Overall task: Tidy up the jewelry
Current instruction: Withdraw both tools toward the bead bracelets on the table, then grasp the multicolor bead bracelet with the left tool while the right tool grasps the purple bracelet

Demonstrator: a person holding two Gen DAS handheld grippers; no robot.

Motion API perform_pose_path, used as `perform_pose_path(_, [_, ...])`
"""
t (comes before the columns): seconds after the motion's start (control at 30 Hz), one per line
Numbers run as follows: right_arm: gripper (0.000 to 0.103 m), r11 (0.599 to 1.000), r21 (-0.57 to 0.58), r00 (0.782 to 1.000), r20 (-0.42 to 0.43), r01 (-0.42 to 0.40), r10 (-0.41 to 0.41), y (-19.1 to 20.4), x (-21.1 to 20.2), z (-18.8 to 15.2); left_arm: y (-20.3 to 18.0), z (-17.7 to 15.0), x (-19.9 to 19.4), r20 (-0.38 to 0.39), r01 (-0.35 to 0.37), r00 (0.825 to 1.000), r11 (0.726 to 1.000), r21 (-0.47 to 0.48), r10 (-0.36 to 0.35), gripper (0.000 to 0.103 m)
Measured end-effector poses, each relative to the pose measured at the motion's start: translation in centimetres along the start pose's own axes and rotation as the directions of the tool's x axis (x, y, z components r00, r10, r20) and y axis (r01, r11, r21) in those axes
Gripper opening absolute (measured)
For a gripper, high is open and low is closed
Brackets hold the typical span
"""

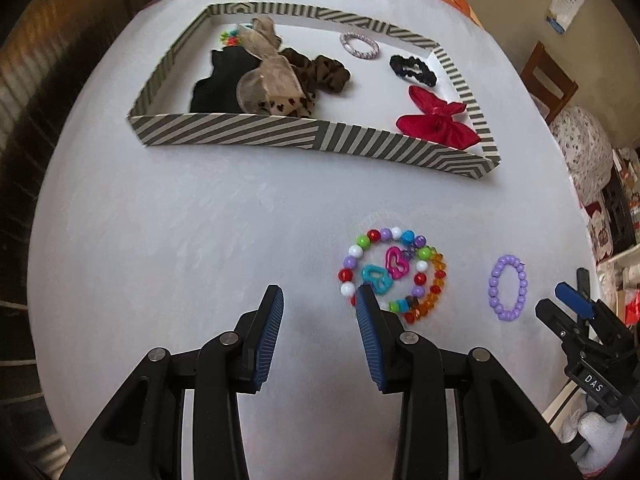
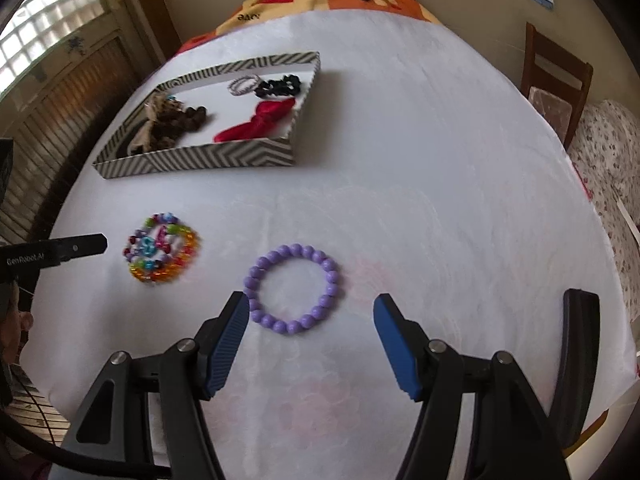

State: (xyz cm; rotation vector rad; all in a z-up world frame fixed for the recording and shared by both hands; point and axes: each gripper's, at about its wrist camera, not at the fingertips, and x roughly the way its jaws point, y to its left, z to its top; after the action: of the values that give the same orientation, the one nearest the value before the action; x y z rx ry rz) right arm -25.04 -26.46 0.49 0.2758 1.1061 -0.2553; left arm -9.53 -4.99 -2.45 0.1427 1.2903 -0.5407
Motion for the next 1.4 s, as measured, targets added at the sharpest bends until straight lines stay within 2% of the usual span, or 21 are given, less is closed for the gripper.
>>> perform_pose_path(0.17, [0.067, 1.0, 0.001, 1.0, -0.021, 0.014, -0.014, -0.3, 1.9, 0.2, -0.7, 0.9, 1.2, -0.019, 0.004, 1.0, 0.999, 0.049, -0.003, 0.018])
perform_pose_path(0.43, [0.066, 0.999, -0.017, 0.999, -0.028, 0.035, -0.036, -0.2, 3.4, 0.7, -1.4, 2.0, 2.5, -0.037, -0.001, 0.999, 0.997, 0.075, 0.003, 0.018])
perform_pose_path(0.6, [0.048, 0.998, -0.041, 0.998, -0.018, 0.051, -0.052, 0.0, 4.1, 0.9, -1.9, 2.4, 3.2, -0.033, 0.002, 0.999, 0.996, 0.091, 0.001, 0.017])
perform_pose_path(0.67, [0.036, 0.996, -0.064, 0.998, -0.006, 0.065, -0.066, 0.2, 4.2, 1.0, -2.3, 2.3, 3.3, -0.019, -0.009, 1.0, 0.994, 0.113, 0.012, 0.003])
perform_pose_path(0.7, [0.032, 0.994, -0.078, 0.997, 0.006, 0.073, -0.073, 0.2, 4.3, 1.0, -2.5, 2.3, 3.4, -0.011, -0.027, 1.0, 0.991, 0.132, 0.029, 0.0])
perform_pose_path(0.77, [0.013, 0.993, -0.088, 0.997, 0.014, 0.073, -0.072, 0.1, 4.2, 1.1, -2.8, 2.4, 3.4, -0.006, -0.032, 0.999, 0.988, 0.15, 0.034, 0.0])
perform_pose_path(0.8, [0.01, 0.994, -0.088, 0.998, 0.013, 0.058, -0.057, 0.0, 4.2, 1.2, -2.9, 2.3, 3.4, -0.011, -0.023, 1.0, 0.988, 0.153, 0.025, 0.0])
perform_pose_path(1.0, [0.01, 0.997, -0.07, 0.999, 0.039, -0.022, 0.025, 0.0, 2.1, 1.8, -2.3, 2.8, 0.9, 0.008, 0.043, 0.999, 0.992, 0.116, -0.044, 0.0])
perform_pose_path(1.2, [0.01, 0.994, -0.093, 0.992, 0.097, -0.065, 0.074, 0.6, -1.4, 3.5, -3.0, 3.9, -2.7, 0.067, 0.065, 0.995, 0.989, 0.132, -0.074, 0.0])
perform_pose_path(1.4, [0.01, 0.988, -0.139, 0.985, 0.146, -0.068, 0.089, 1.4, -3.7, 5.9, -3.7, 5.3, -5.9, 0.139, 0.061, 0.987, 0.989, 0.134, -0.079, 0.0])
